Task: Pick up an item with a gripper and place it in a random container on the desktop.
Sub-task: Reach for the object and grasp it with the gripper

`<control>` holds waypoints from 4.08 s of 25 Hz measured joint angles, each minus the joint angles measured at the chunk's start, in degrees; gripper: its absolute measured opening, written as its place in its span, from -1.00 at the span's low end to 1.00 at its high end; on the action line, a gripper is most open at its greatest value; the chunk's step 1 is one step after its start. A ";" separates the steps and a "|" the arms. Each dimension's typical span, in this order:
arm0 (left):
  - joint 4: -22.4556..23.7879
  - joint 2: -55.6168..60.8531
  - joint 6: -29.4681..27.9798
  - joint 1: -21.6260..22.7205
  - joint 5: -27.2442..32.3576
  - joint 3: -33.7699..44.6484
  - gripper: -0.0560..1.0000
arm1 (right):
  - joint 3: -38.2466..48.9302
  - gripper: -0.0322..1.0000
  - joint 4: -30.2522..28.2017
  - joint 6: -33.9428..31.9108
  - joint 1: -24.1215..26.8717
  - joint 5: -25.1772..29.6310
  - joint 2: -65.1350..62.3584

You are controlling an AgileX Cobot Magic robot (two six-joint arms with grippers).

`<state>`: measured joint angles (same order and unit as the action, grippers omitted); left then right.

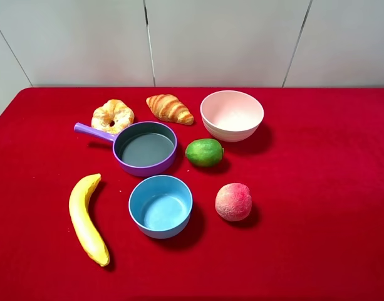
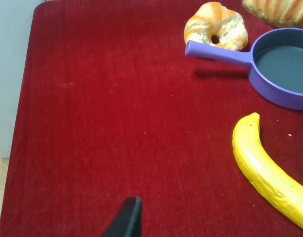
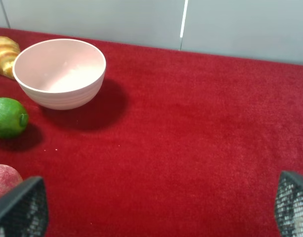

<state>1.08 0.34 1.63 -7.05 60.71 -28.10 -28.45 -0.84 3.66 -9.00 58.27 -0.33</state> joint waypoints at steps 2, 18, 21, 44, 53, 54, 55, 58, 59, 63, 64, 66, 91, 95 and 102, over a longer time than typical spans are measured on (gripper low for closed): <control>0.00 0.00 0.00 0.00 0.00 0.00 0.97 | 0.00 0.41 0.00 0.00 0.00 0.00 0.00; 0.00 0.00 0.00 0.00 0.00 0.00 0.97 | 0.00 0.41 0.00 0.00 0.00 0.00 0.00; 0.00 0.00 0.00 0.00 0.00 0.00 0.97 | 0.00 0.41 0.00 0.00 0.00 0.00 0.00; 0.00 0.00 0.00 0.00 0.00 0.00 0.97 | 0.00 0.41 0.00 0.00 0.00 0.00 0.00; 0.00 0.00 0.00 0.00 0.00 0.00 0.97 | 0.00 0.41 0.00 0.00 0.00 0.00 0.00; 0.00 0.00 0.00 0.00 0.00 0.00 0.97 | 0.00 0.41 0.00 0.00 0.00 0.00 0.00; 0.00 0.00 0.00 0.00 0.00 0.00 0.97 | 0.00 0.41 0.06 0.00 0.00 0.00 0.00; 0.00 0.00 0.00 0.00 0.00 0.00 0.97 | -0.07 0.41 0.48 0.00 0.00 -0.02 0.80; 0.00 0.00 0.00 0.00 0.00 0.00 0.97 | -0.30 0.41 0.84 0.00 0.00 -0.15 1.70; 0.00 0.00 0.00 0.00 0.00 0.00 0.97 | -1.72 0.41 1.50 0.22 0.00 -0.77 6.10; 0.00 0.00 0.00 0.00 0.00 0.00 0.97 | -2.08 0.41 1.70 0.42 0.00 -0.89 7.41; 0.00 0.00 0.00 0.00 0.00 0.00 0.97 | -2.57 0.41 2.36 1.14 0.00 -1.34 10.03; 0.00 0.00 0.00 0.00 0.00 0.00 0.97 | -3.38 0.41 8.99 21.43 -8.00 -4.98 30.12; 0.00 0.00 0.00 0.00 0.00 0.00 0.97 | -3.38 0.41 8.99 21.43 -12.14 -5.53 32.88; 0.00 0.00 0.00 0.00 0.00 0.00 0.97 | -3.38 0.41 8.99 21.48 -18.53 -9.06 39.12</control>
<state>1.08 0.34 1.63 -7.05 60.71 -28.10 -31.83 8.15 25.15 -27.53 49.21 38.78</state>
